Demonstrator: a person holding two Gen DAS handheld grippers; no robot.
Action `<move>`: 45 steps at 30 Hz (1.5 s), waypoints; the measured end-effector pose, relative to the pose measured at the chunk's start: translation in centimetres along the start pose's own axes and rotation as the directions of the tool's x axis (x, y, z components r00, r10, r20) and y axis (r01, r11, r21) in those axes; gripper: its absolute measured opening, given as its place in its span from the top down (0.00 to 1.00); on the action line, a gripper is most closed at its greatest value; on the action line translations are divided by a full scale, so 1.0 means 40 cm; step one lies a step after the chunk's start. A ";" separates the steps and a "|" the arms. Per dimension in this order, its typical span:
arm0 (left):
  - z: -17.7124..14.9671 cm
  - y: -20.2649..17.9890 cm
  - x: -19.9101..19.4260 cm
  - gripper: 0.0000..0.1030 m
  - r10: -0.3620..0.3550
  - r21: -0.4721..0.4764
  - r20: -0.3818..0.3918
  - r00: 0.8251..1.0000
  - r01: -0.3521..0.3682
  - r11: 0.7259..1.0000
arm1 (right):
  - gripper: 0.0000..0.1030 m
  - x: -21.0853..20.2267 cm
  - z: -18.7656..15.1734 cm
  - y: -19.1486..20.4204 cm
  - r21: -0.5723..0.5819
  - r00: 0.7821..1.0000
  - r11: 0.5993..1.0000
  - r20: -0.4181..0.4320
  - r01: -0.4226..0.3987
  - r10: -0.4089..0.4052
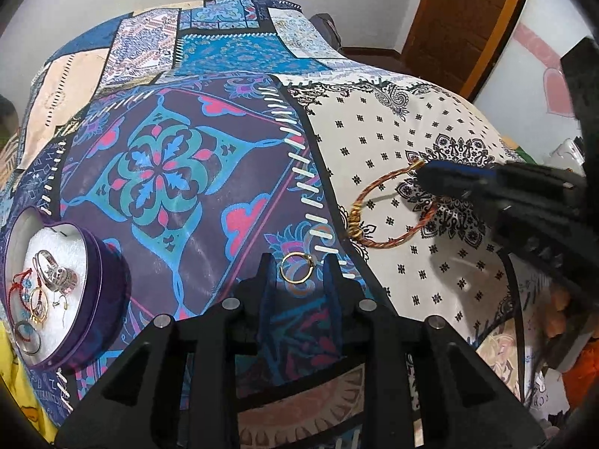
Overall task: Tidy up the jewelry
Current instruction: 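Grasp the gold ring with the left gripper while the right gripper grasps the braided bracelet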
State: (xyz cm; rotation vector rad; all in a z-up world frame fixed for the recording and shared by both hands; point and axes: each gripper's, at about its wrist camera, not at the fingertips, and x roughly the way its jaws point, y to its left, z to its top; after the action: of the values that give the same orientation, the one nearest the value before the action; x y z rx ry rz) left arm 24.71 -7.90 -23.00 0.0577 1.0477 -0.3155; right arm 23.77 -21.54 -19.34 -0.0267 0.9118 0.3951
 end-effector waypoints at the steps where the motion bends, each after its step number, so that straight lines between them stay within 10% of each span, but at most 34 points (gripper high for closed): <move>1: -0.002 -0.005 0.001 0.82 0.019 0.010 0.007 1.000 -0.019 1.000 | 0.93 -0.005 0.001 -0.001 -0.001 1.000 1.000 0.005 0.001 -0.001; 6: -0.005 -0.003 -0.007 0.84 0.018 0.005 0.005 1.000 -0.018 1.000 | 0.93 -0.021 0.009 0.004 -0.004 1.000 1.000 0.018 -0.001 0.001; 8: -0.008 -0.002 -0.017 1.00 0.013 -0.001 0.006 1.000 -0.013 1.000 | 0.93 -0.033 0.014 0.010 -0.006 1.000 1.000 0.029 -0.003 0.003; 23: -0.037 0.030 -0.162 1.00 0.014 -0.023 0.094 0.996 -0.012 1.000 | 0.93 -0.113 0.035 0.044 -0.010 0.996 1.000 0.093 -0.014 0.015; 28: -0.028 0.015 -0.124 0.67 0.023 0.021 0.048 0.999 -0.024 0.999 | 0.93 -0.117 0.031 0.040 0.000 0.996 1.000 0.090 -0.015 0.015; 33: -0.016 0.011 -0.044 0.64 0.040 0.016 -0.003 0.999 -0.040 0.999 | 0.93 -0.115 0.027 0.033 -0.003 0.997 1.000 0.082 -0.011 0.011; 45: -0.024 -0.001 -0.009 0.84 0.066 0.046 0.040 0.997 -0.068 0.997 | 0.93 -0.115 0.034 0.034 -0.008 0.996 1.000 0.083 -0.021 0.021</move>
State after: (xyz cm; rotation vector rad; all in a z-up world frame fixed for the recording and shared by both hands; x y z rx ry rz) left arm 23.72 -7.66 -23.18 0.1284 0.9985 -0.2798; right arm 21.83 -21.48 -14.74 -0.0076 0.8286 0.4162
